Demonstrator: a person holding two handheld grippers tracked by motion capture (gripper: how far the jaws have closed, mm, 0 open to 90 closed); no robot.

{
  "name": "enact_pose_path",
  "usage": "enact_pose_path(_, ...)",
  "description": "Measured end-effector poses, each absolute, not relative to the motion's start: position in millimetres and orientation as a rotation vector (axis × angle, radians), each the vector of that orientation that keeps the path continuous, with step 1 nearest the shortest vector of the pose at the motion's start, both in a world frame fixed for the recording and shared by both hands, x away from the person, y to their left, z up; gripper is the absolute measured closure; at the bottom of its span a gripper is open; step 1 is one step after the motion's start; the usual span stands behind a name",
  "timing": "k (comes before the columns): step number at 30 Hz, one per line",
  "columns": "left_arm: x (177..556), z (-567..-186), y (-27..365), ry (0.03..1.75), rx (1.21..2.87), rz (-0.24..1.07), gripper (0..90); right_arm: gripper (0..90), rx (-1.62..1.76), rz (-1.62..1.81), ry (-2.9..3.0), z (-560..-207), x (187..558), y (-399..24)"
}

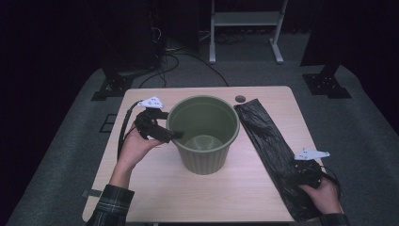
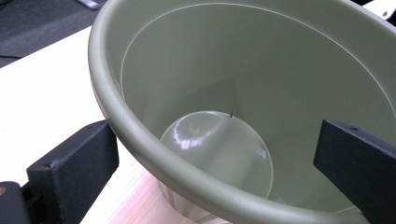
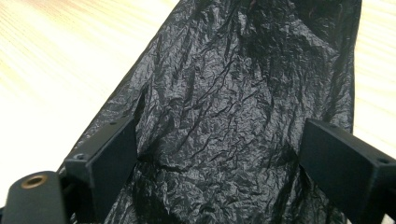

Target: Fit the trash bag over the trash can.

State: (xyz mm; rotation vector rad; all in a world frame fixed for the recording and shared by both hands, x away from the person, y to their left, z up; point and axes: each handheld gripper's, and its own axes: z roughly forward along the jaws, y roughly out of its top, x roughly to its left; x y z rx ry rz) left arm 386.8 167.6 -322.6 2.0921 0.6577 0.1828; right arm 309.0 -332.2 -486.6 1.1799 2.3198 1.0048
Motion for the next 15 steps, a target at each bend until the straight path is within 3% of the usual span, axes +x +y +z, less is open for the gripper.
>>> enact_pose_path(15,361,-325,127,0.550,2.105,0.129,0.0,10.3,1.181,1.004,2.319,-487,309,-332)
